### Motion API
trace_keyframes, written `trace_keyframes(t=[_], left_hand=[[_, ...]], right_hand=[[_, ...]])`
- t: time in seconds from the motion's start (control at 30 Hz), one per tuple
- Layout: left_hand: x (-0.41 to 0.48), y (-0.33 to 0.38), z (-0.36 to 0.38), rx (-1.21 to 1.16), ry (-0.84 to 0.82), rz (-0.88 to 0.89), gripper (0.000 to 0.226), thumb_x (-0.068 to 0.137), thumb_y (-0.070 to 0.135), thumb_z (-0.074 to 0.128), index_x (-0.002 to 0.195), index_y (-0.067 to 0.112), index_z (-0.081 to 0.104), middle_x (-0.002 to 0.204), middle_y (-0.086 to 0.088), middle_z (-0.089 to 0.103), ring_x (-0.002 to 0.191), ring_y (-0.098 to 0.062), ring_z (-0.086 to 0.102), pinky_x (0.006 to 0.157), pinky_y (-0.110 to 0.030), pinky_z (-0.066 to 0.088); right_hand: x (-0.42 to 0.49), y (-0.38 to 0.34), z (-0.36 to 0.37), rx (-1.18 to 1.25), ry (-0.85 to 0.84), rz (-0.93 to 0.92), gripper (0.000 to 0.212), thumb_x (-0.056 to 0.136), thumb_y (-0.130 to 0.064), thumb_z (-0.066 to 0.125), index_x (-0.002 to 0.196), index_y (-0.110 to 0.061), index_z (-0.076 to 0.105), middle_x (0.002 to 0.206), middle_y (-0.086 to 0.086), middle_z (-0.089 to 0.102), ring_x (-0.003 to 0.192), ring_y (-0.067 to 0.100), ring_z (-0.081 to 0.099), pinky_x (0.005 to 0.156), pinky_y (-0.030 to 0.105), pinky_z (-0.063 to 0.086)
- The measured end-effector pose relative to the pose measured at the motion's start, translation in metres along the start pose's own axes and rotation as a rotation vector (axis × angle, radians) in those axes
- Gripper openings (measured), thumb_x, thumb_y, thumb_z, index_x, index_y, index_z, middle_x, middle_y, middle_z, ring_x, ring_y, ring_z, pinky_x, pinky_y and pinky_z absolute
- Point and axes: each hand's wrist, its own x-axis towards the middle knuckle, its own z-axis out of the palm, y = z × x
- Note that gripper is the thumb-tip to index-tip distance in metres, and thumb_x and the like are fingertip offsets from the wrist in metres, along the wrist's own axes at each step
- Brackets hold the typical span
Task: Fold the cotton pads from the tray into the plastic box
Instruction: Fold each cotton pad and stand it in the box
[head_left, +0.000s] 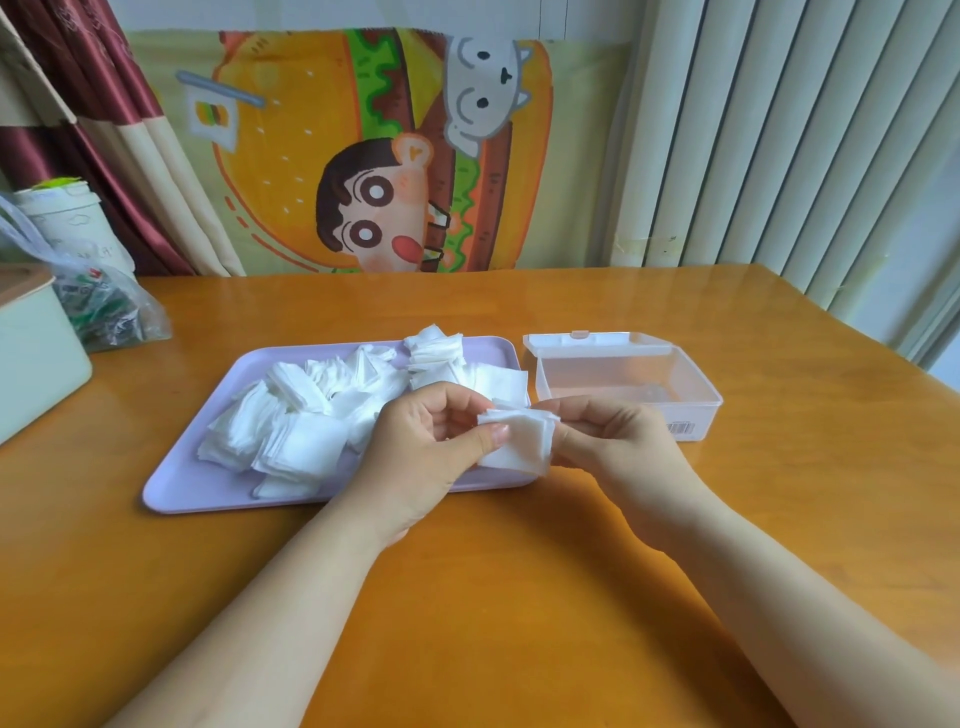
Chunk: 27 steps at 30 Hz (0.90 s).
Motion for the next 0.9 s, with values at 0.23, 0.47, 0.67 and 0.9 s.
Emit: trace_keyframes(t=[0.23, 0.47, 0.67, 0.9], left_hand=[[0.002, -0.004, 0.002, 0.196, 0.104, 0.05, 0.018, 0.084, 0.014, 0.087, 0.095, 0.02, 0.074, 0.09, -0.005, 0.073, 0.074, -0.009, 0.062, 0.074, -0.032, 0.056], [0.001, -0.001, -0.001, 0.206, -0.059, 0.013, 0.016, 0.09, 0.019, 0.082, 0.1, 0.032, 0.078, 0.075, 0.002, 0.06, 0.07, -0.009, 0.054, 0.072, -0.028, 0.05], [-0.003, -0.001, 0.007, 0.16, -0.091, 0.049, 0.011, 0.092, 0.01, 0.078, 0.098, 0.019, 0.077, 0.089, -0.018, 0.074, 0.073, -0.013, 0.065, 0.073, -0.027, 0.055], [-0.002, -0.008, 0.01, 0.286, -0.123, 0.123, 0.009, 0.095, 0.021, 0.073, 0.097, 0.029, 0.075, 0.08, -0.01, 0.07, 0.067, -0.011, 0.059, 0.067, -0.03, 0.05]], right_hand=[[0.001, 0.001, -0.001, 0.041, -0.087, -0.004, 0.023, 0.098, -0.015, 0.073, 0.12, -0.009, 0.077, 0.114, 0.015, 0.08, 0.11, 0.035, 0.075, 0.098, 0.048, 0.06], [0.003, 0.01, 0.002, -0.066, 0.04, -0.053, 0.034, 0.099, 0.008, 0.064, 0.124, -0.014, 0.073, 0.113, 0.016, 0.079, 0.112, 0.033, 0.074, 0.107, 0.056, 0.054], [0.0, 0.008, 0.014, -0.091, 0.063, -0.048, 0.054, 0.104, 0.009, 0.048, 0.142, -0.028, 0.059, 0.135, -0.006, 0.07, 0.13, 0.015, 0.064, 0.117, 0.042, 0.048], [-0.009, 0.004, 0.021, -0.151, -0.078, -0.045, 0.077, 0.102, 0.017, 0.041, 0.159, -0.035, 0.034, 0.148, -0.016, 0.052, 0.124, -0.003, 0.061, 0.103, 0.02, 0.052]])
